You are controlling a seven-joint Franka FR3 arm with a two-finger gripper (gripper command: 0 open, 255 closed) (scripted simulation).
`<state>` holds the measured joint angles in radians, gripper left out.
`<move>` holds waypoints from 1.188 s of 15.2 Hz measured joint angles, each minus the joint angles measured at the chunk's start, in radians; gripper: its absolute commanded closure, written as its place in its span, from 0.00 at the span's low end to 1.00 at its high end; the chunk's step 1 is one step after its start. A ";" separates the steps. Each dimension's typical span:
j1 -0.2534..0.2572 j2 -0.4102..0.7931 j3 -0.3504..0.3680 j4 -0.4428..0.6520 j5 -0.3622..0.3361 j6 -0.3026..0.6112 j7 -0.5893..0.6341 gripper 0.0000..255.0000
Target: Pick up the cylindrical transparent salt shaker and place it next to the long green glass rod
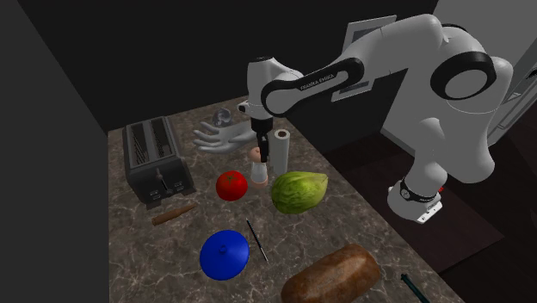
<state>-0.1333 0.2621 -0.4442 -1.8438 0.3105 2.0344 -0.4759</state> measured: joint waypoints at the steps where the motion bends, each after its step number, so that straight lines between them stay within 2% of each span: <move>1: 0.000 0.000 0.000 0.000 0.000 0.000 0.000 0.00; 2: 0.000 0.000 0.000 0.000 0.000 0.000 0.000 1.00; 12: 0.000 0.000 0.000 0.000 0.000 0.000 0.000 1.00; 18: 0.003 -0.027 -0.005 0.035 -0.020 -0.057 0.020 1.00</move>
<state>-0.1301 0.2352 -0.4494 -1.8086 0.2909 1.9777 -0.4557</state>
